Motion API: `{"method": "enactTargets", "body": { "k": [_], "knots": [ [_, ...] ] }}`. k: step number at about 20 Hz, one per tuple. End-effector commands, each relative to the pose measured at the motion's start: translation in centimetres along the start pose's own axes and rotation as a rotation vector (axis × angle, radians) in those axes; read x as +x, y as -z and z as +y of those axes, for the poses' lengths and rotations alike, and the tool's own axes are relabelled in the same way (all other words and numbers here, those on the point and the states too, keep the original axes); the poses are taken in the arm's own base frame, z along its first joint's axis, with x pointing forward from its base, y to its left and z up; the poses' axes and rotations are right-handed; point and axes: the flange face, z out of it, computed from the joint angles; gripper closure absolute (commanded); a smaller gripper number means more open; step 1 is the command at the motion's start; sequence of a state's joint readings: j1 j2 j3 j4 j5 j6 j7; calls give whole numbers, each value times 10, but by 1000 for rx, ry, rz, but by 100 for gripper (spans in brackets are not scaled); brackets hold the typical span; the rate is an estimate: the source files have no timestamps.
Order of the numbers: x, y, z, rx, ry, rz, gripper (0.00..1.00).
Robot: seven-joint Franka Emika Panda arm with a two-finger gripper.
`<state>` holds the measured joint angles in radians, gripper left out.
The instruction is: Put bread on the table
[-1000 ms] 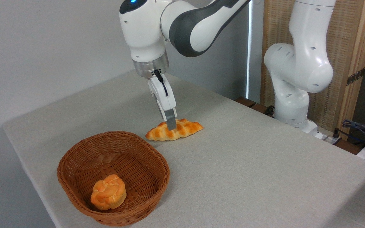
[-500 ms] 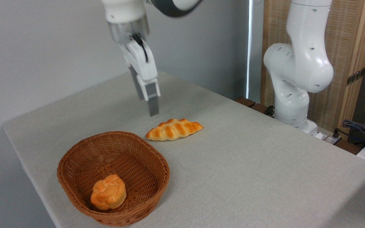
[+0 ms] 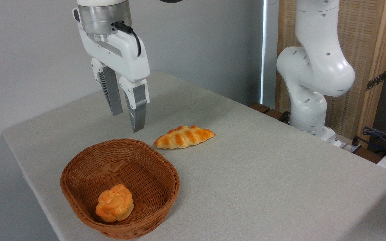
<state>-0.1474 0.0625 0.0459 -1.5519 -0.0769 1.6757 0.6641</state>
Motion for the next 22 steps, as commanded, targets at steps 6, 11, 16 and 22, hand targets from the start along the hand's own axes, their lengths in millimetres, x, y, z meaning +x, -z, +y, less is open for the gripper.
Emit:
{"method": "enactTargets", "body": {
  "k": [6,11,16,22],
  "knots": [
    [-17,20,-5,10,54,-11,0],
    [-23,20,0,-5,47,-30,0],
    [-30,13,14,-9,30,-33,0],
    [-31,15,13,-5,32,-28,0]
  ]
}}
